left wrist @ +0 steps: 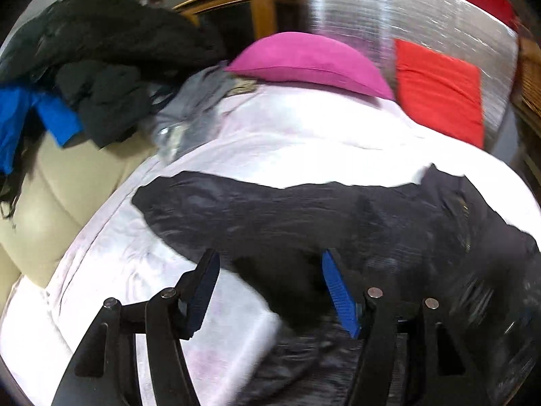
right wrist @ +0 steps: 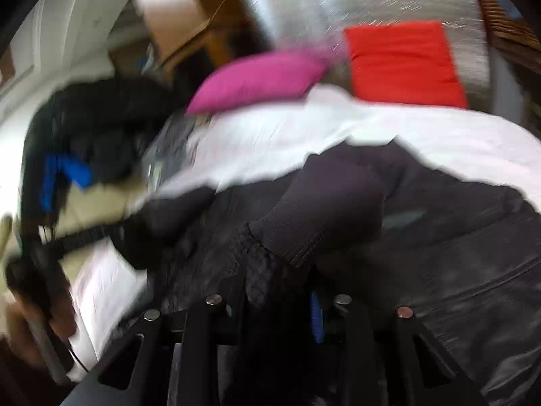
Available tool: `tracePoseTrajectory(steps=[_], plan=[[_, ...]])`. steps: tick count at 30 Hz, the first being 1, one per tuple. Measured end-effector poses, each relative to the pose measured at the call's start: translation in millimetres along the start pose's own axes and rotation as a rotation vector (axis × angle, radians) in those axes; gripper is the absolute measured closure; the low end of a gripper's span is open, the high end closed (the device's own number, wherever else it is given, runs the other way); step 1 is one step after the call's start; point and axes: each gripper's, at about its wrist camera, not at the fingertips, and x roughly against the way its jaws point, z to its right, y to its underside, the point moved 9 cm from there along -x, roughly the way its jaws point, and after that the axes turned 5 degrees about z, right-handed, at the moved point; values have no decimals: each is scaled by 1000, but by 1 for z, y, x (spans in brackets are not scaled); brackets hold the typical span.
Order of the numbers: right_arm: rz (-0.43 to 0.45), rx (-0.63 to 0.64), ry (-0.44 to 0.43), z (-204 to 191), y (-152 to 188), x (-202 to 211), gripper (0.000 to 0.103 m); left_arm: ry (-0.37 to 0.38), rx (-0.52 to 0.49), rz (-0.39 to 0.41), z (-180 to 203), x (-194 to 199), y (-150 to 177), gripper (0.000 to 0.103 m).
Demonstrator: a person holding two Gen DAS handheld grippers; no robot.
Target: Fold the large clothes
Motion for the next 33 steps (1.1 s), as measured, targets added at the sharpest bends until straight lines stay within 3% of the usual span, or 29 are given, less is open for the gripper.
tracePoseTrajectory(steps=[2, 3, 5, 9, 14, 17, 20, 24, 29, 31, 32, 33], plan=[[-69, 5, -13, -4, 25, -7, 62, 6, 7, -7, -8, 1, 3, 37], [-103, -8, -22, -7, 36, -10, 45, 10, 5, -10, -10, 2, 6, 37], [-144, -52, -59, -13, 43, -17, 28, 36, -9, -24, -9, 2, 11, 36], [-150, -34, -68, -23, 48, -1, 28, 95, -18, -54, -1, 5, 22, 30], [-72, -72, -70, -12, 31, 63, 28, 191, 1, -46, 26, 26, 29, 19], [27, -122, 32, 26, 14, 107, 27, 231, -52, -1, 66, 46, 30, 18], [105, -190, 211, 78, 3, 136, 27, 258, -137, 46, 109, 64, 31, 12], [79, -273, 413, 140, 10, 138, 27, 239, -277, 94, 167, 72, 40, 9], [0, -343, 504, 182, 22, 121, 27, 110, -404, 53, 195, 43, 60, 9], [-35, -345, 559, 198, 29, 116, 27, 114, -407, 28, 193, 32, 66, 9], [-57, -363, 577, 207, 36, 112, 27, 127, -394, 19, 191, 30, 67, 12], [-67, -383, 567, 212, 40, 110, 27, 165, -370, 3, 188, 29, 69, 26]])
